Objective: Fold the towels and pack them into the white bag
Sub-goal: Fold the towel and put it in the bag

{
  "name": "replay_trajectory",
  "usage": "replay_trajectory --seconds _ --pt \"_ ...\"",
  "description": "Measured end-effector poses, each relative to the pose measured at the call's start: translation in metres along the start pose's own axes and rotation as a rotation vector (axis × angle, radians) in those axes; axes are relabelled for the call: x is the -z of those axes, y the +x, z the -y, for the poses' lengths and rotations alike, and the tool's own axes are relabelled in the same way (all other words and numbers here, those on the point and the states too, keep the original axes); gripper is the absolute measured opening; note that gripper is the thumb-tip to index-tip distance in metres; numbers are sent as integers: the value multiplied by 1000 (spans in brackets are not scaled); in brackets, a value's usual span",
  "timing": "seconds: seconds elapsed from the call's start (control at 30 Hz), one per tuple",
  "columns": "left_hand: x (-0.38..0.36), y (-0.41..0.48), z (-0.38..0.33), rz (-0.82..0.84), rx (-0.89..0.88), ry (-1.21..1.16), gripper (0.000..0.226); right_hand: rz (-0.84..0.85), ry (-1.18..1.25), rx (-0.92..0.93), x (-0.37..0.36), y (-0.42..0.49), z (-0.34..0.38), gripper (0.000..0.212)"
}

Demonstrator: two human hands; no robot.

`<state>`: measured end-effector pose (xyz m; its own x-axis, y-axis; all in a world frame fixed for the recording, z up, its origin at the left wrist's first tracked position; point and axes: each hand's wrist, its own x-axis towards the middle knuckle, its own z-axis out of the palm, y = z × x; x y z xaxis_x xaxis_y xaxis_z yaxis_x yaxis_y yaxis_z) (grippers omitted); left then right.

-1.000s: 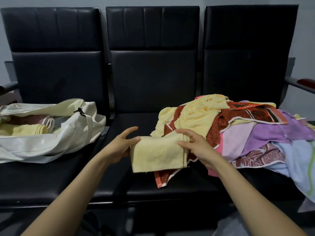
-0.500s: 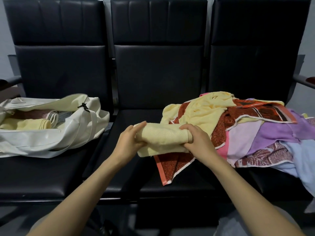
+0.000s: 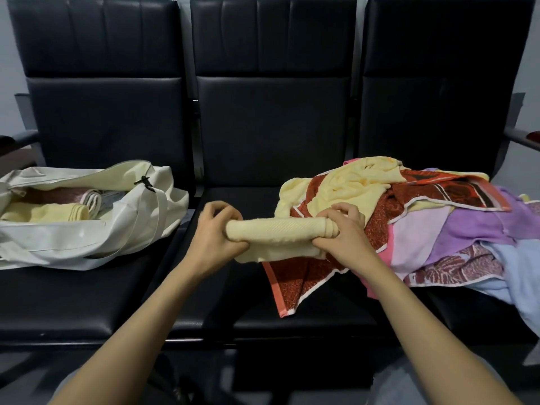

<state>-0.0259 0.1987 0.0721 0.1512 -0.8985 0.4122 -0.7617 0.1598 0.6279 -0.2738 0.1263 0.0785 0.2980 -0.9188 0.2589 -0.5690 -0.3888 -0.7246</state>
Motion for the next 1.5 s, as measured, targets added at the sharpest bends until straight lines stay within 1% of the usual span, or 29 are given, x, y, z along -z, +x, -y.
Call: replay_trajectory --seconds 0.07,0.1,0.13,0.2,0.3,0.33,0.37,0.4,0.47,0.5,0.53,0.63,0.73,0.8,0.87,0.9,0.97,1.03,1.1,1.13,1.2,1.27,1.4,1.5 --pt "7 0 -3 52 55 -265 35 95 168 34 5 0 2 26" --pt "9 0 -4 57 72 -352 35 151 245 52 6 0 2 25" --pt "10 1 -7 58 91 -408 36 193 297 63 7 -1 3 25" --pt "10 0 -10 69 148 -511 37 236 326 59 6 0 0 25" --pt "6 0 -7 88 239 -607 41 242 330 -22 2 3 -4 21" --pt "5 1 -4 96 248 -614 40 226 354 -59 1 5 -5 18" --pt "3 1 -2 111 241 -607 35 215 383 -98 -1 7 -5 18" --pt "1 2 0 126 219 -591 27 212 403 -142 -3 9 -7 21" --pt "-4 2 0 157 190 -577 9 224 394 -200 -7 11 -11 42" --pt "-7 1 0 183 204 -590 10 234 379 -208 -9 11 -12 51" --pt "-8 0 1 218 239 -607 12 241 373 -202 -10 10 -13 56" --pt "-8 -4 0 307 359 -659 18 289 415 -178 -6 4 -11 50" --pt "-5 -7 -4 301 391 -730 20 468 521 -163 5 -2 -9 42" --pt "-2 -11 -8 308 386 -740 17 547 507 -118 10 -6 -11 31" --pt "2 -14 -12 328 378 -689 17 532 480 -60 13 -10 -11 20" --pt "6 -15 -14 341 376 -650 19 518 449 -29 13 -11 -12 19" --pt "14 -15 -17 389 359 -575 31 504 347 26 11 -12 -13 24" --pt "23 -11 -22 428 304 -451 41 477 248 76 6 -11 -15 34" --pt "30 -5 -23 406 226 -298 44 404 171 124 -5 -9 -19 43" --pt "32 -1 -19 380 197 -270 46 362 161 134 -10 -7 -17 46" --pt "36 7 -6 323 168 -264 52 284 173 137 -22 -1 -10 50" --pt "42 16 10 271 171 -262 55 245 148 152 -31 10 5 50" --pt "66 31 37 130 236 -285 49 290 72 177 -60 47 45 43" --pt "97 38 67 4 278 -288 48 340 80 222 -93 81 83 42"
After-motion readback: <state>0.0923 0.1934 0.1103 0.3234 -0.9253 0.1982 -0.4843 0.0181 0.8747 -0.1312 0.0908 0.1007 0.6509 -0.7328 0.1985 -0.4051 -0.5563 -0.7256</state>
